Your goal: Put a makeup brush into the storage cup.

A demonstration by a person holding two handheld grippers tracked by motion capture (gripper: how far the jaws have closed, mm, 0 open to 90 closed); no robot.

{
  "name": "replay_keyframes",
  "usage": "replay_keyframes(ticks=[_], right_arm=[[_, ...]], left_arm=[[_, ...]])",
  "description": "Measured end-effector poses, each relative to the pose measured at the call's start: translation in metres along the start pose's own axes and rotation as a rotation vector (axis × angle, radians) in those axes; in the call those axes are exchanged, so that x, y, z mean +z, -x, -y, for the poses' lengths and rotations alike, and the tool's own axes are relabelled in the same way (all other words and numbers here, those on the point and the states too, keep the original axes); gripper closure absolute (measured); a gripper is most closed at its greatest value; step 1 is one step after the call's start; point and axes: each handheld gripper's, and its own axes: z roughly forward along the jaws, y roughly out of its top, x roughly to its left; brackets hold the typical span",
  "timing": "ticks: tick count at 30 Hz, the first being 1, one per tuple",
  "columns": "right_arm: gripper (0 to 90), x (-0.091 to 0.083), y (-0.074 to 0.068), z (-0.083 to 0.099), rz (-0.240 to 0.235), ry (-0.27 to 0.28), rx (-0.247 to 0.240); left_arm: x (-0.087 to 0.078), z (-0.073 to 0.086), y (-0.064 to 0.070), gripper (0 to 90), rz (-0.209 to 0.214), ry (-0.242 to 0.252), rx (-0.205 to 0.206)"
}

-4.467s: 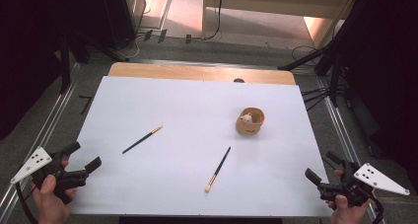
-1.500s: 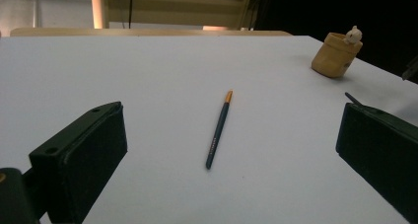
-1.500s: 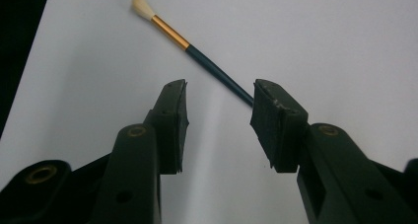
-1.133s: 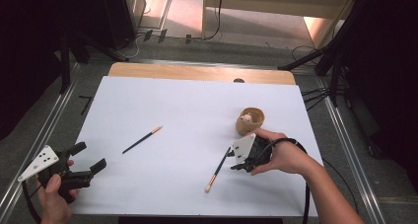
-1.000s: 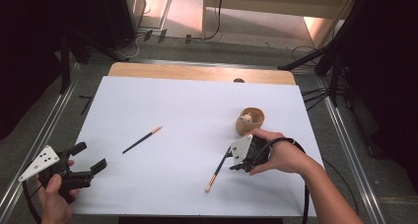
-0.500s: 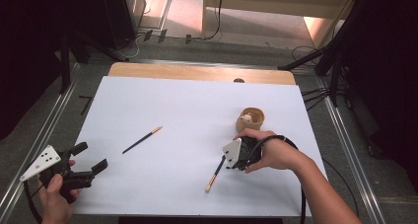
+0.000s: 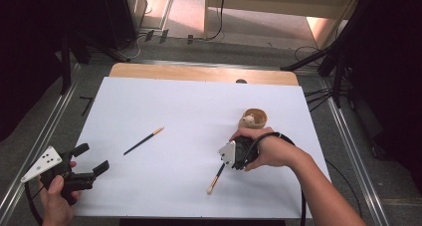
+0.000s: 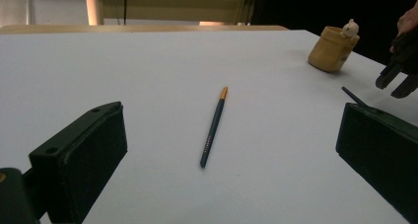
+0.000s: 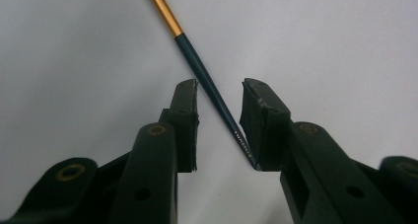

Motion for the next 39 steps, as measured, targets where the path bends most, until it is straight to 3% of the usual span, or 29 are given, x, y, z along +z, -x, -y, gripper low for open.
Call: replay_keyframes(ticks=[8,18,21,27,28,36,39], right_arm=[[70.0,0.009,0.003,-0.006,-0.024,-0.034,-0.054],[71.8,0.014,0.004,-0.016,-0.039,-0.089,-0.062],[72.9,0.017,0.006,-0.018,-0.046,-0.094,-0.09],[75.7,0.022,0.007,-0.023,-0.092,-0.11,-0.125],[76.1,0.021,0.007,-0.023,-0.074,-0.118,-0.12],[77.3,0.025,0.008,-0.026,-0.101,-0.14,-0.184],[77.7,0.025,0.007,-0.027,-0.103,-0.151,-0.178]], left_arm=[[0.001,0.0,0.0,0.0,0.004,-0.005,0.004],[0.001,0.0,0.002,0.0,0.011,-0.005,0.007],[0.001,0.0,0.001,0.0,0.011,-0.004,0.004],[0.001,0.0,0.001,0.0,0.011,-0.008,0.006],[0.001,0.0,0.001,0.0,0.009,-0.012,0.008],[0.001,0.0,0.002,0.0,0.015,-0.01,0.01],[0.001,0.0,0.002,0.0,0.017,-0.011,0.011]])
